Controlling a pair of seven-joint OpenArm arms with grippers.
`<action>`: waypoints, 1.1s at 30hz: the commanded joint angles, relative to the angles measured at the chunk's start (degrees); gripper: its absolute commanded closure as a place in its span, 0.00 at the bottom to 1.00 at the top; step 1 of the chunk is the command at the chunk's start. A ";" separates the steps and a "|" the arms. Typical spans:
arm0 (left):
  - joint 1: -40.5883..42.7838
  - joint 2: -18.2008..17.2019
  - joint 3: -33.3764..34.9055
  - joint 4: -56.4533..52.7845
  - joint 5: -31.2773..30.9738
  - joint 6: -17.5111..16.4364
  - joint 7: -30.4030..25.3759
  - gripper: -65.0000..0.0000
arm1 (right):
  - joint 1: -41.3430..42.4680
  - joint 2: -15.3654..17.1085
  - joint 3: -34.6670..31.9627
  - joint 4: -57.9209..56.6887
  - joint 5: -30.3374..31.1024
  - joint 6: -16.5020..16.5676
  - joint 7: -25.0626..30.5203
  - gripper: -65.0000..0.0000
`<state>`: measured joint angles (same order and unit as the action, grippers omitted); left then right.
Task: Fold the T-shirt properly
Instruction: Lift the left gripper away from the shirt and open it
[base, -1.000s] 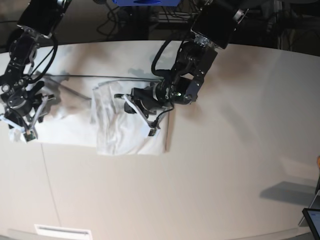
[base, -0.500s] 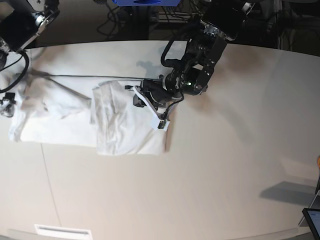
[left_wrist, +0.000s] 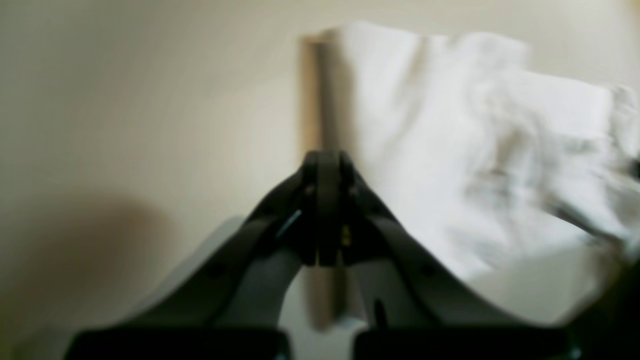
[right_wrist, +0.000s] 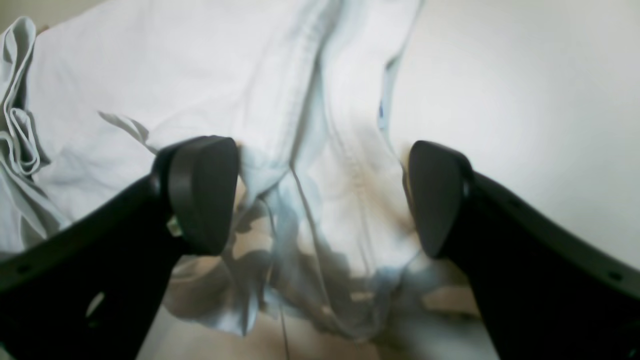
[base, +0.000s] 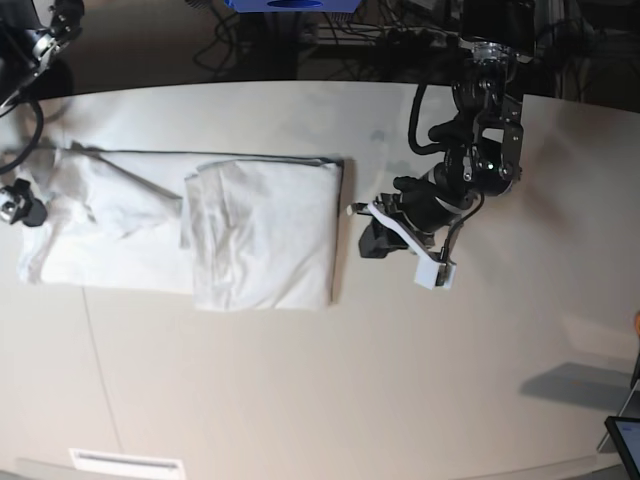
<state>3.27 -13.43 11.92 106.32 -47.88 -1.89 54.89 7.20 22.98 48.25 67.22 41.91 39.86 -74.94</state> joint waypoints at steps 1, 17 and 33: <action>-0.59 -0.59 -2.30 -1.05 -3.33 -1.76 -0.96 1.00 | 1.02 1.50 0.06 -0.28 1.56 0.14 0.87 0.21; -3.93 -0.06 -12.76 -29.27 -14.14 -30.15 0.97 1.00 | 0.93 4.31 0.15 -1.33 1.83 0.14 0.61 0.21; -10.43 1.87 -8.45 -39.64 -14.06 -38.11 1.68 1.00 | 1.11 4.40 -3.19 -11.26 10.44 0.14 -1.59 0.13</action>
<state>-6.98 -11.94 3.07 66.57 -61.39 -40.51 55.51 7.64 26.61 45.19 55.48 52.71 40.10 -75.48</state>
